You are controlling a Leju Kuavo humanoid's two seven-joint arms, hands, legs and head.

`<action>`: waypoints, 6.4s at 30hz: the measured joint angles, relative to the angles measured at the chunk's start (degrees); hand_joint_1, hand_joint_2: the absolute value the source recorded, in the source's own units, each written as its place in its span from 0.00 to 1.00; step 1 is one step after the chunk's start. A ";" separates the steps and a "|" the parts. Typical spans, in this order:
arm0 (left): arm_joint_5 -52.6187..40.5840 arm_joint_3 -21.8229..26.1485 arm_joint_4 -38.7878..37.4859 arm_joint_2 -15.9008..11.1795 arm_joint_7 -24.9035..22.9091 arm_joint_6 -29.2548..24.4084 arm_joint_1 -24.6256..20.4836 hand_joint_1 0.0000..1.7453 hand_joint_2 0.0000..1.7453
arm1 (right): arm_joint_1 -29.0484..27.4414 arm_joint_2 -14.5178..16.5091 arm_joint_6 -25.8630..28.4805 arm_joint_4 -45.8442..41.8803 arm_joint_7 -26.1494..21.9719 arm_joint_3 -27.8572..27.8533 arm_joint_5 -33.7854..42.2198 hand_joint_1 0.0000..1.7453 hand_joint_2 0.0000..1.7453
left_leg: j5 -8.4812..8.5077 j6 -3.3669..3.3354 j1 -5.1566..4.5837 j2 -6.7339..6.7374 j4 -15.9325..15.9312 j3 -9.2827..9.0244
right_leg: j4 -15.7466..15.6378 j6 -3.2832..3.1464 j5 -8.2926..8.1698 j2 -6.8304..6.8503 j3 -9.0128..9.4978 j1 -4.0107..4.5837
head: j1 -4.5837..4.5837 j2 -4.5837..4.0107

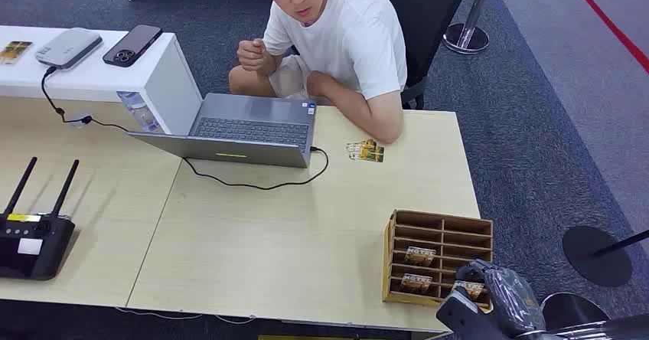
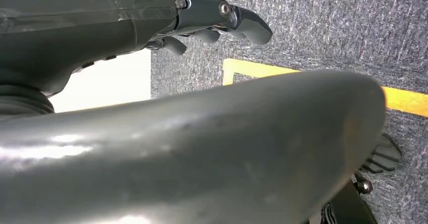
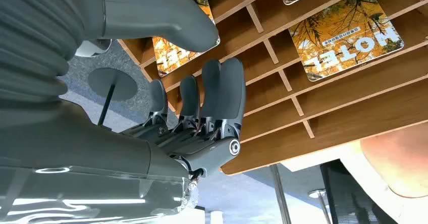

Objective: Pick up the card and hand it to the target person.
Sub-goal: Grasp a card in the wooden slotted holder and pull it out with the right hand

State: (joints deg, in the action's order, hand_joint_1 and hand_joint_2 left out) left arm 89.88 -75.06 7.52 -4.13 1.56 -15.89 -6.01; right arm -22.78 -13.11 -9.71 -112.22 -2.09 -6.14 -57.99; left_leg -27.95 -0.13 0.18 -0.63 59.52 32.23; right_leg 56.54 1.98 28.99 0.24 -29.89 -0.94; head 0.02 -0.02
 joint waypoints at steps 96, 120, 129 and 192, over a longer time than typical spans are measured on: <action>0.00 -0.59 0.00 0.01 -0.49 0.34 -0.15 0.00 0.00 | -0.13 4.50 -1.91 2.61 -1.82 -3.83 -3.52 0.62 1.00 | 0.00 0.00 0.00 0.01 0.00 0.01 | 0.00 0.00 0.01 -0.01 -0.01 0.00 | 0.00 0.00; 0.00 -0.59 0.00 0.01 -0.53 0.27 -0.14 0.00 0.00 | -0.07 4.22 -1.48 2.61 -1.17 -3.00 -4.95 0.63 1.00 | 0.00 0.00 0.00 0.01 -0.01 0.02 | 0.00 0.00 0.01 -0.01 -0.01 0.00 | 0.00 0.00; 0.00 -0.57 0.00 0.02 -0.51 0.15 -0.13 0.00 0.00 | -0.03 3.74 -1.48 2.61 -1.07 -2.39 -5.22 0.76 1.00 | 0.00 0.00 0.00 0.01 -0.01 0.02 | 0.00 0.00 0.01 -0.01 -0.01 0.00 | 0.00 0.00; 0.00 -0.57 -0.17 0.10 3.24 -1.62 -0.15 0.00 1.00 | 4.08 3.94 17.56 -2.57 -24.56 1.52 1.21 0.81 1.00 | 0.00 0.01 0.01 0.01 -0.01 0.01 | 0.01 0.00 0.00 -0.02 -0.01 0.01 | 0.01 0.00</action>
State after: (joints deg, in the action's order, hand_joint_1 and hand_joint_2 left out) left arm 89.88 -75.63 7.34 -4.03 4.80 -17.51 -6.15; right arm -18.69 -9.17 7.84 -114.79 -26.65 -4.62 -56.77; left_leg -27.95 -0.13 0.19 -0.61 59.52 32.24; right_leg 56.54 1.98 29.00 0.22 -29.90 -0.93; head 0.03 -0.02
